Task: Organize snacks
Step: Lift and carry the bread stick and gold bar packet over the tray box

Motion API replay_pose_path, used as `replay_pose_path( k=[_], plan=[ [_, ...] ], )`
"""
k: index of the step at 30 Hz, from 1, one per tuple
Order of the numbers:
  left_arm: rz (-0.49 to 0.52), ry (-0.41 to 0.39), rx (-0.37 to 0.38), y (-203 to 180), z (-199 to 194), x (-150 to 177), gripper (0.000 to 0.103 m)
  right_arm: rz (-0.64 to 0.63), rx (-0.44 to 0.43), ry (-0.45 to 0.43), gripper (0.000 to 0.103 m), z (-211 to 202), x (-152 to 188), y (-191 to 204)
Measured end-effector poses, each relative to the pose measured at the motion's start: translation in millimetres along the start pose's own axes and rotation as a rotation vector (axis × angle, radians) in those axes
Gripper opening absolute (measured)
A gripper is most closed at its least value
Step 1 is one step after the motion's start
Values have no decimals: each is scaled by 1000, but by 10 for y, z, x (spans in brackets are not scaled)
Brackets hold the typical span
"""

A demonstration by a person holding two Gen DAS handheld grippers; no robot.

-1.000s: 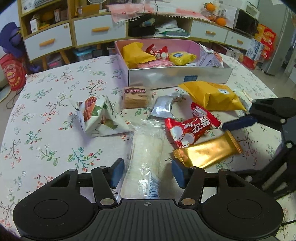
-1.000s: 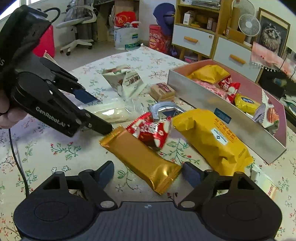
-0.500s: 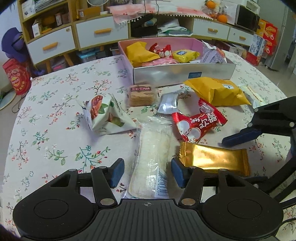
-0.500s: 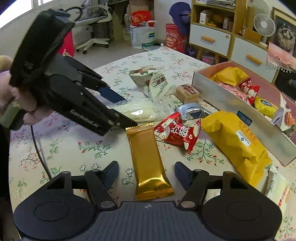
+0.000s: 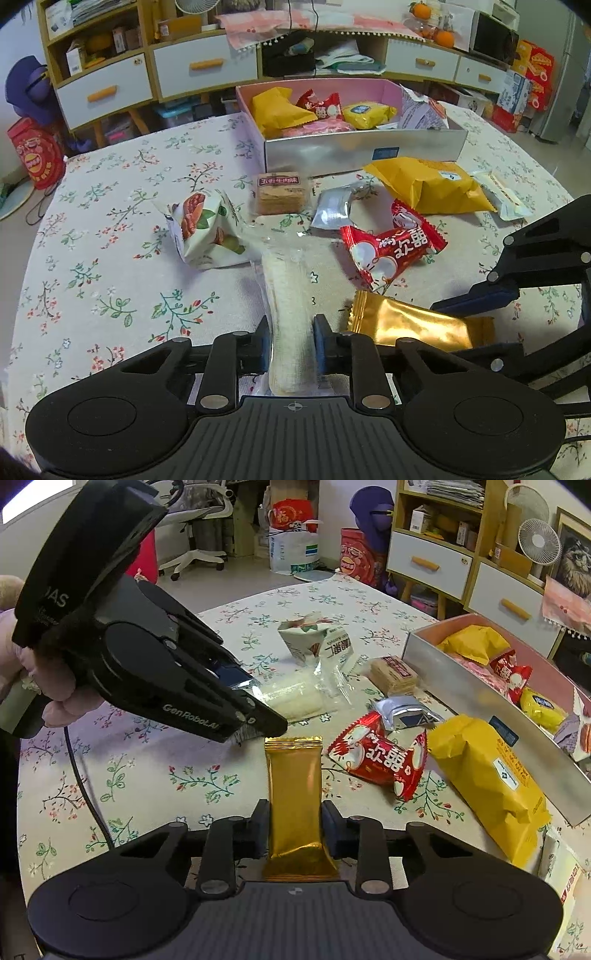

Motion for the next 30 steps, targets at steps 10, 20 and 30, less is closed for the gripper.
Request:
replay_pose_path(
  k=[10, 20, 30],
  plan=[
    [-52, -37, 31, -7, -167, -98, 17, 20, 33, -38, 0, -160, -21, -63],
    [-100, -67, 44, -33, -263, -243, 17, 71, 103, -78, 0, -355, -42, -248],
    [-148, -133, 51, -173, -287, -525, 17, 180, 195, -129, 0, -558, -42, -643]
  ],
)
Point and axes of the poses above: each gripper's, at about its wrist camera, not at the fingertips, and z roughly the way its jaws point, y to its left, x to its underside, the point moved 3 cm from there along z, roughly the way its jaws point, and after that the axes turned 11 degrees about -z, right-handed, at the moved point
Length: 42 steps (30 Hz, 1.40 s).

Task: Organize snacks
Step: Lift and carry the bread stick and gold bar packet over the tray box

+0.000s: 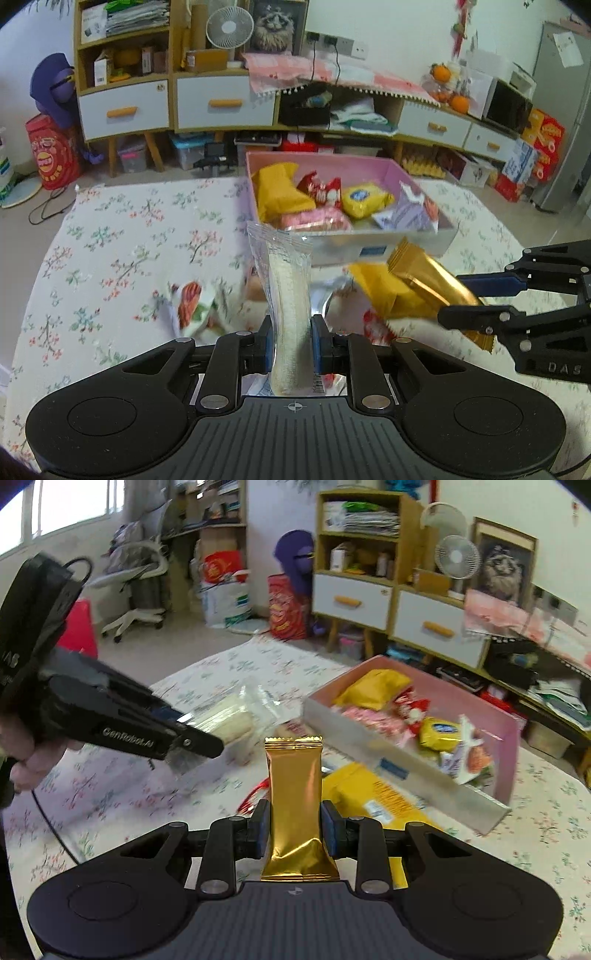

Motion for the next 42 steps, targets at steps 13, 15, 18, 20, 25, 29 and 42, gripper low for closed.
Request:
replay_pose_path(
  k=[13, 15, 18, 20, 25, 29, 42],
  plan=[
    [-65, -4, 14, -356, 324, -291, 17, 231, 123, -88, 0, -35, -53, -843],
    [-55, -5, 12, -433, 387, -342, 17, 272, 134, -104, 0, -7, -40, -962],
    [-44, -11, 12, -533, 503, -456, 17, 342, 158, -121, 0, 33, -7, -1126],
    [-48, -15, 23, -584, 574, -521, 17, 377, 182, -135, 0, 23, 20, -1199],
    [-88, -9, 67, -717, 826, -653, 17, 432, 207, -149, 0, 15, 111, -1251],
    [-66, 10, 66, -847, 1085, -752, 17, 489, 245, -160, 0, 52, 126, -1376],
    [-107, 87, 51, -886, 1676, -918, 17, 571, 200, -125, 0, 473, 259, -1652]
  ],
)
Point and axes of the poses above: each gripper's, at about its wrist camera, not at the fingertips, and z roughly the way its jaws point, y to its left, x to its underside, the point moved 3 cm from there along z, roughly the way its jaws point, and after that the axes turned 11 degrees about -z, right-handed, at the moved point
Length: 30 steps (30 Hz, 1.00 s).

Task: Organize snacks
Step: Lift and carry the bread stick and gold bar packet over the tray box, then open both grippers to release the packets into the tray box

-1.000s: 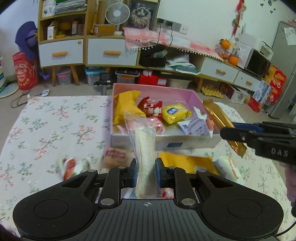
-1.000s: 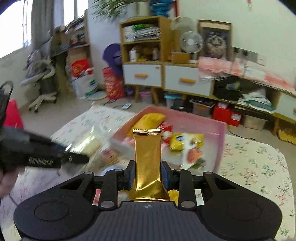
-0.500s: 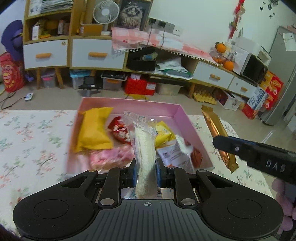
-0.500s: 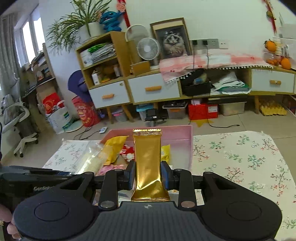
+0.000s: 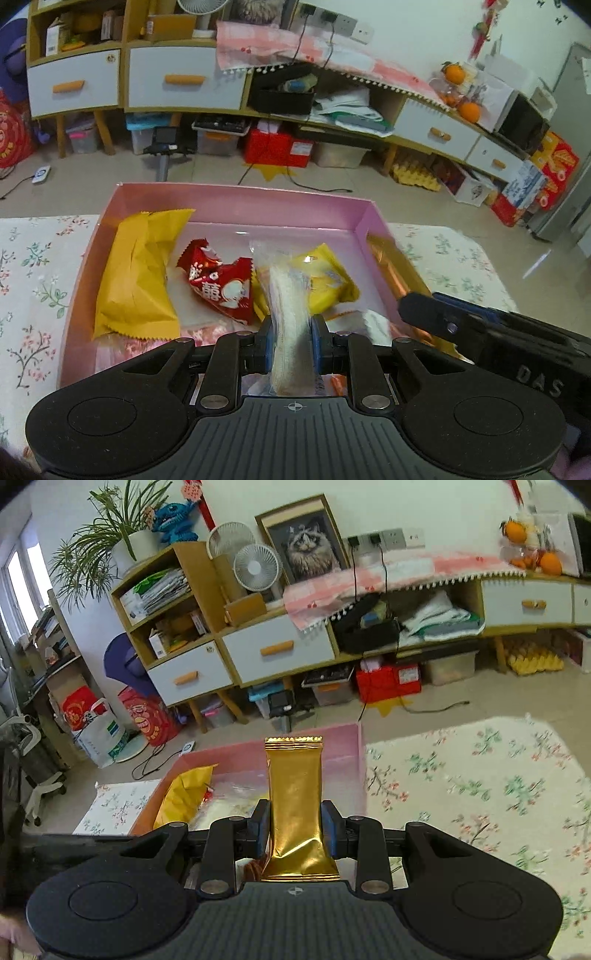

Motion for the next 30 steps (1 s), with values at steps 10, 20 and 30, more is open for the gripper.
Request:
replay_pose_path(
  k=[10, 20, 30],
  plan=[
    [-14, -28, -1, 35, 161, -23, 19, -1, 18, 11, 3, 72, 14, -74],
    [72, -67, -25, -25, -56, -33, 48, 14, 23, -14, 20, -33, -88, -89],
    [96, -65, -37, 53, -343, 24, 69, -3, 50, -1, 39, -220, -127, -5]
  ],
)
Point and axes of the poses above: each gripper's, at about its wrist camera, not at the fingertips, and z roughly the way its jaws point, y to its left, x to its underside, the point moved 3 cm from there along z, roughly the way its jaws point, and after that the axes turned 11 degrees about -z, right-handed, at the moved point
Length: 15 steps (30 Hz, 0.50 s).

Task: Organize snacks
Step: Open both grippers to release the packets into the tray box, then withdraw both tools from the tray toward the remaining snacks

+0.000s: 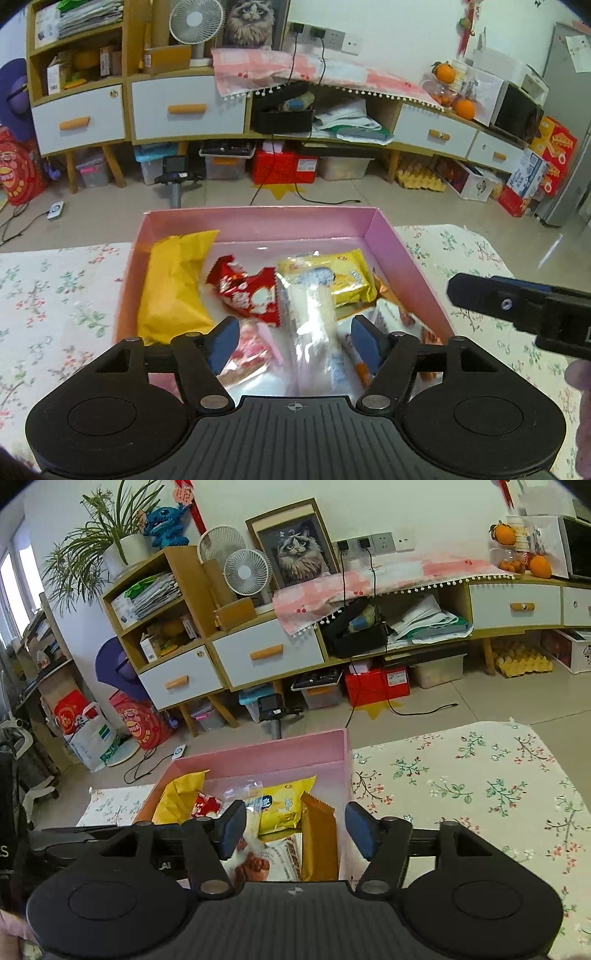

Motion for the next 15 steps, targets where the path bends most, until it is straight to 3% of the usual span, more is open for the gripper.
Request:
replay_pose_path(
  k=[4, 8, 15],
  plan=[
    [-4, -6, -3, 85, -184, 58, 81, -18, 12, 5, 49, -110, -13, 59],
    [1, -5, -15, 175, -363, 135, 84, -33, 15, 7, 61, -225, -1, 122],
    [26, 7, -31, 267, -649, 328, 90, -62, 8, 18, 72, -432, 58, 334]
  ],
)
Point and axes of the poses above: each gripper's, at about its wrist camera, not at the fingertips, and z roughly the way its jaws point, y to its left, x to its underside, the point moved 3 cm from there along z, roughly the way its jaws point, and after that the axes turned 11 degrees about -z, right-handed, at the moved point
